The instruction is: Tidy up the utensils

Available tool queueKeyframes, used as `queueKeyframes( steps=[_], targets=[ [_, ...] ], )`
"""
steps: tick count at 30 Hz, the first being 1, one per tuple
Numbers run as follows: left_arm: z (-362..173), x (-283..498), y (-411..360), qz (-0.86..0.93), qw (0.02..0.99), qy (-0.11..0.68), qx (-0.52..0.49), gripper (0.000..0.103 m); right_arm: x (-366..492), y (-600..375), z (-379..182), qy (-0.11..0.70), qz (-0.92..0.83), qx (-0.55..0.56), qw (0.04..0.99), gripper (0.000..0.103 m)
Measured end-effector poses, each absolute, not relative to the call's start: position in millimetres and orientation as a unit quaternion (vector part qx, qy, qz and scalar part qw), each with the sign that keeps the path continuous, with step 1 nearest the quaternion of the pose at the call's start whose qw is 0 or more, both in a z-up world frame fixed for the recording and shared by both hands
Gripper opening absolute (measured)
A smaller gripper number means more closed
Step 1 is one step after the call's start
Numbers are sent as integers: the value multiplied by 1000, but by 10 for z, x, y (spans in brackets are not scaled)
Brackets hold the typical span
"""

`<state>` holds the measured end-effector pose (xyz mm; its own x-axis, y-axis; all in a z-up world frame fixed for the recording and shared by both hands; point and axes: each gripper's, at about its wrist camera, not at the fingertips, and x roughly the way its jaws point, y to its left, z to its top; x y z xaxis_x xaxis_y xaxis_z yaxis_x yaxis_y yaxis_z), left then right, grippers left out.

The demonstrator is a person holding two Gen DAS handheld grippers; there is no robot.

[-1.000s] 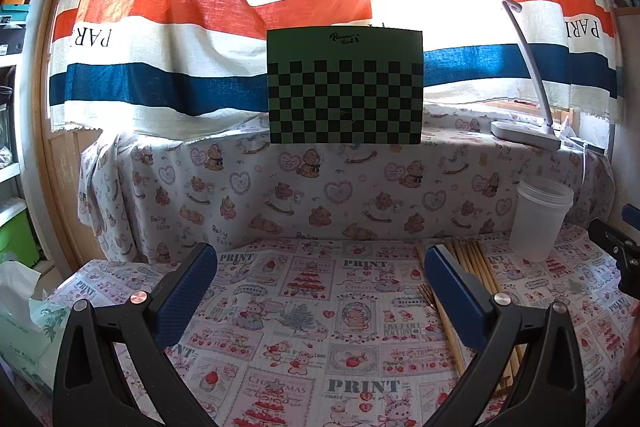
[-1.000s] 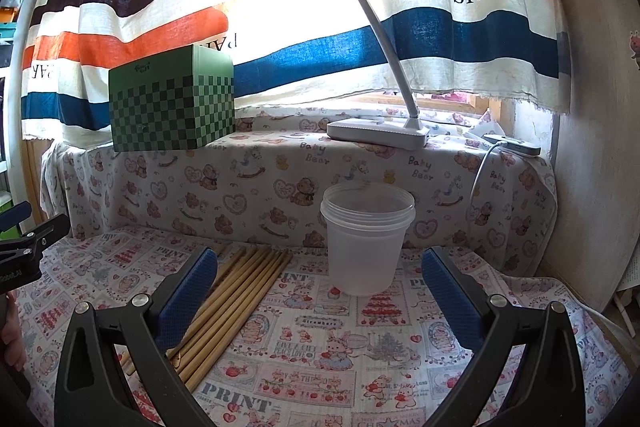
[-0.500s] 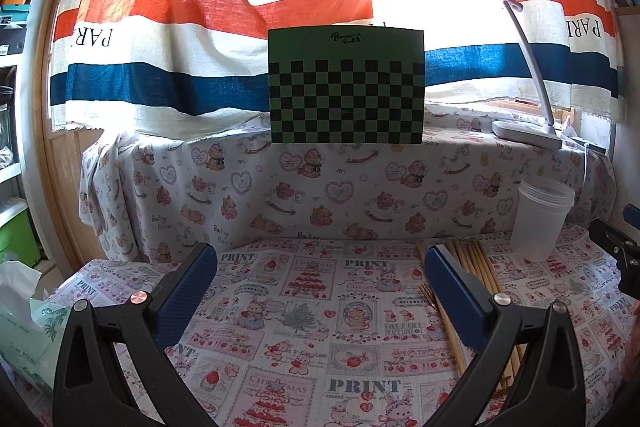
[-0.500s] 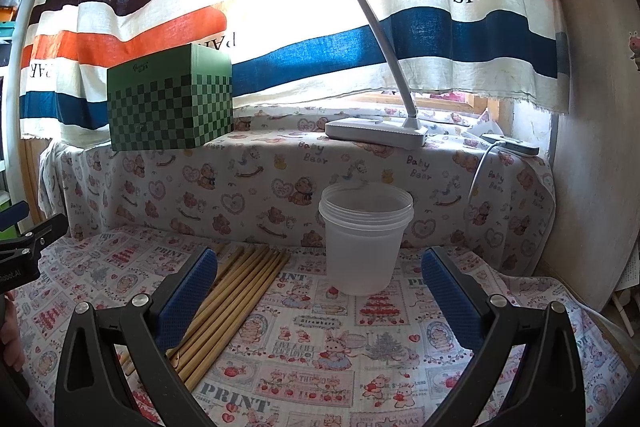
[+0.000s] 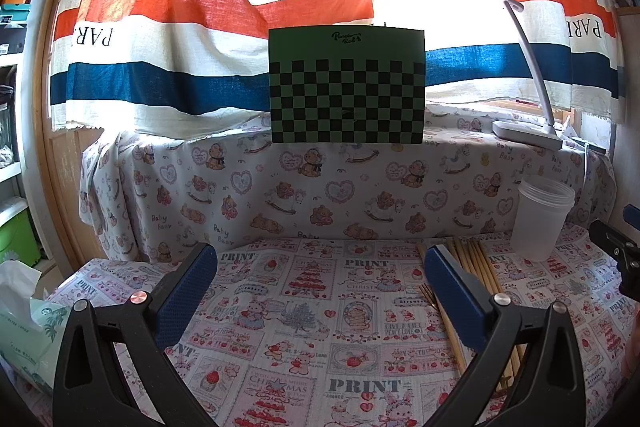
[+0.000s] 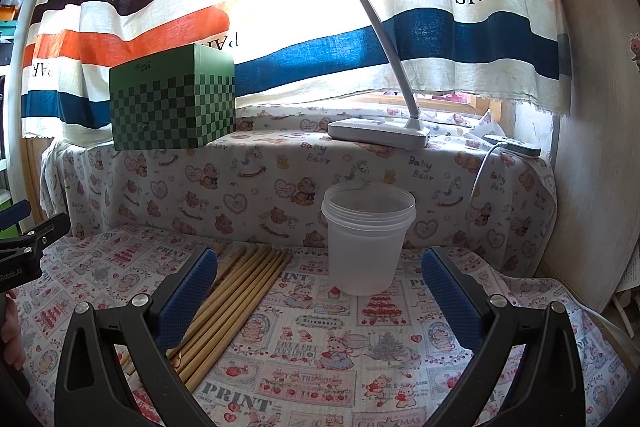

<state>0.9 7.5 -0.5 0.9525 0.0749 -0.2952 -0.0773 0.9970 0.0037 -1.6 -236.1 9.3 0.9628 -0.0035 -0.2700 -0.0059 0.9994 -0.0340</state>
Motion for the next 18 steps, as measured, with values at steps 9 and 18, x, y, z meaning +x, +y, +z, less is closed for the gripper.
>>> queueKeyframes(
  steps=[9, 18],
  targets=[
    [-9, 2, 94, 23, 988, 150, -5, 103, -52, -2381, 97, 133, -15, -10, 991, 103],
    [-5, 7, 88, 24, 988, 149, -8, 102, -64, -2426, 103, 135, -16, 2, 991, 102]
  ],
)
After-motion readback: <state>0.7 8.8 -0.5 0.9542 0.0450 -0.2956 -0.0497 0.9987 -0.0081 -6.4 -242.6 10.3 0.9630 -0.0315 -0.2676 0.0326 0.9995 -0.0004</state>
